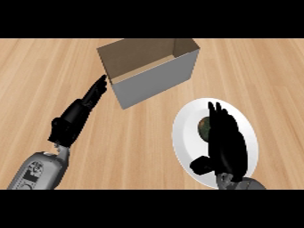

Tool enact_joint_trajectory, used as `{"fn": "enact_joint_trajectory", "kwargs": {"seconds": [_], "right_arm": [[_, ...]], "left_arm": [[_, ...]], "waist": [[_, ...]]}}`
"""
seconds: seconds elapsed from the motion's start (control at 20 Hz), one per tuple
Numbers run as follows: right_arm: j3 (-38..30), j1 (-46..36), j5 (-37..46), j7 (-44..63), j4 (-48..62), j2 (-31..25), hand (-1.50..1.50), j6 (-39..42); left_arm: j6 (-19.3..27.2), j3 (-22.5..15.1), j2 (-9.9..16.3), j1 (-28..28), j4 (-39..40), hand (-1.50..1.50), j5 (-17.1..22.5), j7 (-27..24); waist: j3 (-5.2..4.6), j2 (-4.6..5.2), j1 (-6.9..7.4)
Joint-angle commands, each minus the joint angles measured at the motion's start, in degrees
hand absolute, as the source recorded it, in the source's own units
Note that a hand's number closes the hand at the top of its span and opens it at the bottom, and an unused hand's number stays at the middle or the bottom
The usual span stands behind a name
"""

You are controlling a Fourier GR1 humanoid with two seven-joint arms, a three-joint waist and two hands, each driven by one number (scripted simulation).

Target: Pick the squash from the plate and place it in the cardboard box

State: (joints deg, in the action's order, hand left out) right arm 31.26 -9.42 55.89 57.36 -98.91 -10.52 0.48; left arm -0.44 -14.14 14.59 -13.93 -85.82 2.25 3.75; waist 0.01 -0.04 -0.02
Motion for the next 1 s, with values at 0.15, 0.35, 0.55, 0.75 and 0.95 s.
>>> {"fn": "enact_joint_trajectory", "kwargs": {"seconds": [0.15, 0.35, 0.55, 0.75, 0.95], "right_arm": [[-3.6, -1.0, 0.4, -1.2, 2.6, 3.1, -1.50, 5.7], [-6.7, -1.6, -0.2, -4.8, 8.1, 3.8, -1.50, 4.4], [-7.0, 0.0, 1.0, -5.0, 6.4, 4.8, -1.50, 6.7], [-9.2, -4.8, 2.5, -7.4, 16.8, 8.5, -1.50, 3.5], [-7.2, 2.6, 5.4, -8.3, 12.5, 8.4, -1.50, 1.5]], "left_arm": [[-1.3, 1.4, -3.0, 1.3, -0.9, 0.00, -3.1, -0.3], [-2.4, 3.1, -2.1, 2.4, -6.8, 0.00, -2.8, 5.3], [-5.9, 5.5, -2.7, 1.4, -4.9, 0.00, -2.1, 4.9], [-3.7, 3.6, -5.8, 1.8, -1.1, 0.00, -6.6, 0.9], [-6.6, 6.9, -5.5, 2.0, -0.1, 0.00, -6.0, 0.2]], "waist": [[-0.01, 0.03, 0.02], [0.00, 0.00, 0.19], [0.00, 0.00, 0.06], [0.00, 0.08, 0.20], [-0.01, 0.02, -0.04]]}}
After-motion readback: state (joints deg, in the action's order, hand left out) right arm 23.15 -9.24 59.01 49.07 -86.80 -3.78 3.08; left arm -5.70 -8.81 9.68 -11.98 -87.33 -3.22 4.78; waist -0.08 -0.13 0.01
